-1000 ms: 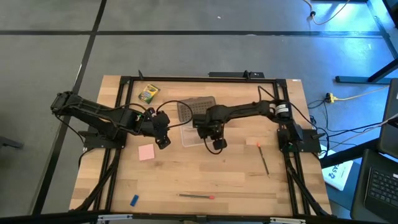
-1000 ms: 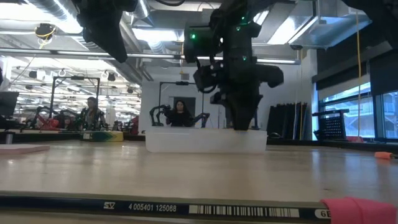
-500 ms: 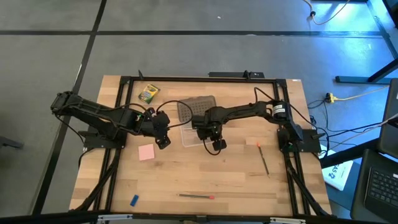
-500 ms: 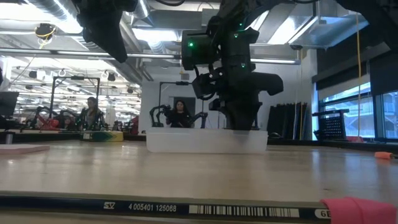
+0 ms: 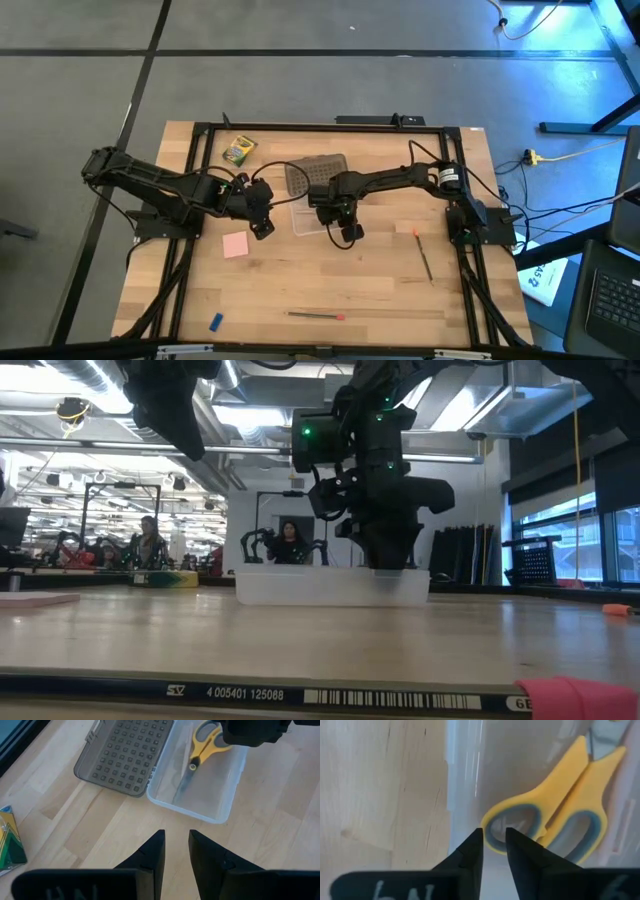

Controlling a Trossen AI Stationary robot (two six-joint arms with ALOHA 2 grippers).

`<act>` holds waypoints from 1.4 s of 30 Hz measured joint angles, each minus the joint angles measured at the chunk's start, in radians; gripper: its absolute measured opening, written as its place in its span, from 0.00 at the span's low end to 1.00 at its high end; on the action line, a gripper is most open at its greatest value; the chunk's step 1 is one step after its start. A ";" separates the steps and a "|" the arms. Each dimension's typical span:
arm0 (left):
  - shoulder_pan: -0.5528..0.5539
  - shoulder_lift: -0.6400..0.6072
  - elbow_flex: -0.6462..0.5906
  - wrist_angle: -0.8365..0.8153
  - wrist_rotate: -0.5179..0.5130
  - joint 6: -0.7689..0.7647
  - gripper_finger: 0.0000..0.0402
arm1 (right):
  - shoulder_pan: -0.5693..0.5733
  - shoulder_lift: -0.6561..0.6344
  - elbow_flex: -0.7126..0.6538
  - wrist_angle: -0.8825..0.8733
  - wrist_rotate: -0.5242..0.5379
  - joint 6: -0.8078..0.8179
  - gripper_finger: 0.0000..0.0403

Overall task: Pack school essentials
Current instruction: Put the orange crayon pack into the black supply box

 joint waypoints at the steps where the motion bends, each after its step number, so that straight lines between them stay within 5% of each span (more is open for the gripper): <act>1: 0.000 0.000 0.000 0.000 0.000 0.000 0.20 | 0.000 0.000 0.000 0.000 0.002 0.001 0.22; 13: 0.007 -0.001 0.000 -0.003 0.000 -0.047 0.20 | -0.019 -0.021 0.151 -0.150 0.003 0.024 0.22; 21: 0.118 -0.076 0.000 -0.036 0.001 -0.063 0.20 | -0.040 -0.170 0.200 -0.150 0.003 0.026 0.22; 30: 0.477 -0.175 0.001 -0.081 0.158 0.155 0.20 | -0.064 -0.335 0.200 -0.104 0.015 0.050 0.22; 42: 1.020 -0.094 0.001 -0.142 0.365 0.505 0.20 | -0.064 -0.391 0.201 0.116 0.269 0.126 0.22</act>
